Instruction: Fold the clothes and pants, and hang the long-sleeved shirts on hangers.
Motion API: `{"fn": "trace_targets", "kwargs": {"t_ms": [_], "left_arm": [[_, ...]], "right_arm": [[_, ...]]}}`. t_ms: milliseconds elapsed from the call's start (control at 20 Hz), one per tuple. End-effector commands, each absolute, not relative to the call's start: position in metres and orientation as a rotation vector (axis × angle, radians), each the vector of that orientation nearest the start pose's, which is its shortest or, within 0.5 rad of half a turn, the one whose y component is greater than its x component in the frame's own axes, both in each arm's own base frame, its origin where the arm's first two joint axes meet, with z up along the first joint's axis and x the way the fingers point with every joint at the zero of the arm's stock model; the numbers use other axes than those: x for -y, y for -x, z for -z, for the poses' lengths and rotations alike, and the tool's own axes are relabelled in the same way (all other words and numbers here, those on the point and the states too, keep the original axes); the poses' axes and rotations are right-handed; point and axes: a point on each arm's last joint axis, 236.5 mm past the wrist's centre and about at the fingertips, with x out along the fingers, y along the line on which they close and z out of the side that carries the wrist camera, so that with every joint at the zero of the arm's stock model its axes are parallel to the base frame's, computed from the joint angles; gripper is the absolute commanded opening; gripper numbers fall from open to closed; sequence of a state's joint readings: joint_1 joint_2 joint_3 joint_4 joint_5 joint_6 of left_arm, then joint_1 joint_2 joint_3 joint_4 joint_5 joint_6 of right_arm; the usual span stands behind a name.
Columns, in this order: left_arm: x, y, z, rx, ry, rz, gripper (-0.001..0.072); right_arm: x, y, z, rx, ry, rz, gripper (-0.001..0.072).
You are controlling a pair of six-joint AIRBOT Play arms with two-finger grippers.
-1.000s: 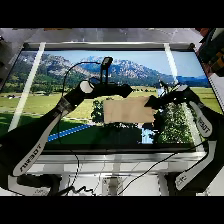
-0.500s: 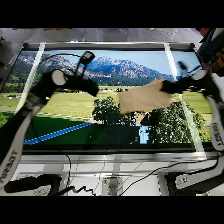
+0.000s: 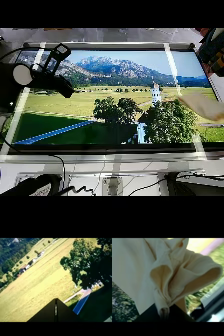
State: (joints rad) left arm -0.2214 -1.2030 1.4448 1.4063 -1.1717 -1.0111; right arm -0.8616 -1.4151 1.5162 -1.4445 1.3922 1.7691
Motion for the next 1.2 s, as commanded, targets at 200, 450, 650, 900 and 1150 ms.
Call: {"fn": "trace_targets", "kwargs": {"t_ms": [200, 450, 650, 900, 1150], "left_arm": [[0.122, -0.404, -0.155, -0.839, -0.498, 0.560, 0.0016], [0.122, -0.404, -0.155, -0.839, -0.498, 0.560, 0.0016], [0.122, -0.404, -0.155, -0.839, -0.498, 0.560, 0.0015], [0.122, -0.404, -0.155, -0.839, -0.498, 0.560, 0.0016], [0.122, -0.404, -0.155, -0.839, -0.498, 0.560, 0.0016]], "right_arm": [[0.315, -0.130, -0.056, -1.256, -1.161, 1.105, 0.0348], [0.316, -0.150, -0.057, -1.195, -1.178, 1.046, 0.0638], [0.296, -0.193, -0.059, -1.217, -1.123, 0.918, 0.0015], [0.229, -0.300, -0.063, -1.260, -0.808, 0.576, 0.0014], [0.107, -0.390, -0.076, -1.264, -0.272, 0.097, 0.0014]]}}
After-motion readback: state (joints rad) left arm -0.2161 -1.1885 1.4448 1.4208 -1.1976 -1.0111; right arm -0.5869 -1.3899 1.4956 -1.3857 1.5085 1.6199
